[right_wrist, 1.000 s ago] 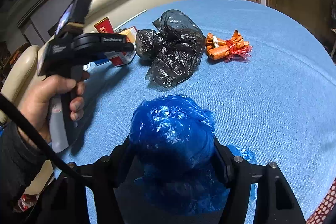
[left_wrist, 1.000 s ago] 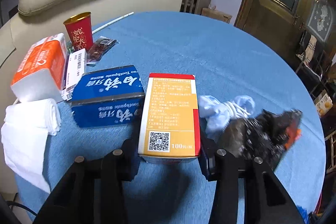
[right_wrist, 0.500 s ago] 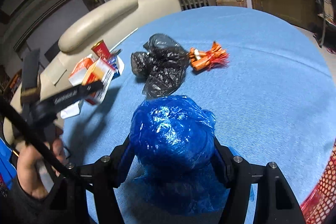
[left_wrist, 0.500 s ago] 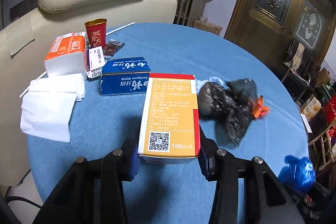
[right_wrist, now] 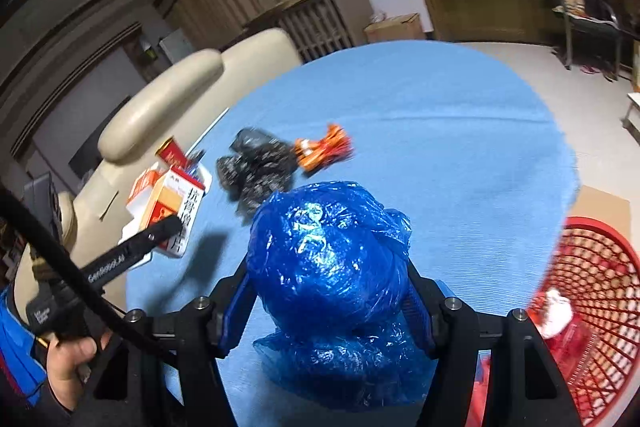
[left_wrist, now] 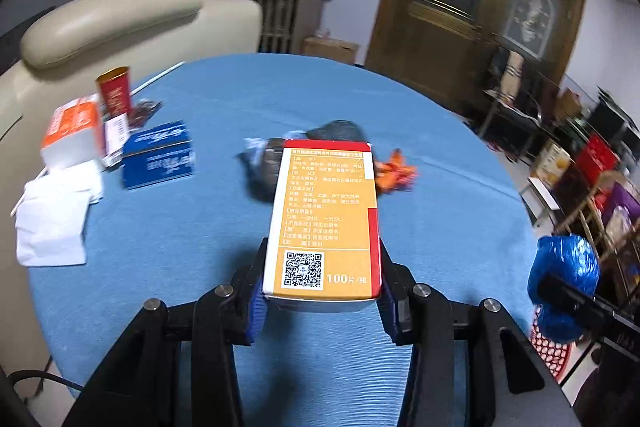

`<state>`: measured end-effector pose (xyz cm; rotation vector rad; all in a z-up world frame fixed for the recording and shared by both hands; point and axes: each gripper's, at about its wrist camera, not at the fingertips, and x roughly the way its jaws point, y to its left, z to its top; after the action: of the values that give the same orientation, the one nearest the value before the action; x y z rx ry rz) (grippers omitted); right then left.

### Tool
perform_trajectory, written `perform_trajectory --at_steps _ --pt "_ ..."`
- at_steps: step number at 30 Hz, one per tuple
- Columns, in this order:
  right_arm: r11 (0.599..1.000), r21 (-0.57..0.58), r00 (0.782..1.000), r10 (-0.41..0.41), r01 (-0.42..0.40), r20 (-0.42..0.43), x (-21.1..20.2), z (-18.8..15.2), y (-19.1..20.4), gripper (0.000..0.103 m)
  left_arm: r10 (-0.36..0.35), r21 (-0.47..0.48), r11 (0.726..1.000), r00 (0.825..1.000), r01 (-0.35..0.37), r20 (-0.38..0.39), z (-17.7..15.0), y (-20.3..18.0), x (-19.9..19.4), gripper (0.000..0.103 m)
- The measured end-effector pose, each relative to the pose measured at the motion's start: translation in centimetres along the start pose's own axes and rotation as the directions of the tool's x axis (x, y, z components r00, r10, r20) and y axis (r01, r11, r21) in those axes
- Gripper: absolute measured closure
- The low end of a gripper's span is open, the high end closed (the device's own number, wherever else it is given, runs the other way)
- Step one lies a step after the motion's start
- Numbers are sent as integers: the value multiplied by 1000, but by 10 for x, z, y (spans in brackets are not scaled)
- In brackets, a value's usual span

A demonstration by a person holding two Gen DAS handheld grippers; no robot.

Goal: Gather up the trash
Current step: 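Carry the yellow box and blue bag to the wastebasket while the right tool releases the bag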

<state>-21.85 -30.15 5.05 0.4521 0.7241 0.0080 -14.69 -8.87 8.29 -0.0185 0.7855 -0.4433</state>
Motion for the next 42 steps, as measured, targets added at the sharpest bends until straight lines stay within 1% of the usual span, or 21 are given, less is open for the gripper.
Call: perform_trajectory --at_steps 7,13,16,19,24,27,30,32,35,38,42 --pt "992 91 994 -92 87 61 -33 3 -48 35 -74 93 993 997 75 -11 0 -41 1 56" --pt "969 174 978 -193 178 77 -57 -3 -95 35 -157 175 972 987 159 -25 -1 -81 -3 56" --pt "951 209 967 -245 225 72 -68 -7 -117 35 -194 212 957 980 197 -36 -3 -101 -4 56" --pt "939 230 960 -275 255 60 -73 -10 -133 35 -232 247 940 971 237 -48 -6 -121 -7 56" --pt "917 271 948 -315 292 43 -77 -17 -156 35 -303 309 899 950 310 -70 -12 -158 -13 56" --pt "905 294 943 -331 308 30 -80 -24 -168 35 -333 338 877 939 342 -86 -17 -174 -16 56" --pt "894 311 939 -343 324 8 -79 -28 -176 33 -346 354 864 933 358 -99 -21 -184 -18 56" --pt "887 325 941 -337 327 -27 -75 -33 -184 33 -346 361 860 932 362 -109 -23 -188 -17 56" --pt "866 360 935 -347 347 -66 -72 -38 -196 27 -345 368 856 931 364 -117 -25 -192 -17 56" --pt "852 406 939 -339 330 -52 -80 -41 -204 26 -347 374 851 929 369 -128 -28 -198 -15 56" --pt "841 430 934 -358 328 -13 -94 -37 -208 25 -354 387 839 924 382 -145 -33 -207 -13 56"
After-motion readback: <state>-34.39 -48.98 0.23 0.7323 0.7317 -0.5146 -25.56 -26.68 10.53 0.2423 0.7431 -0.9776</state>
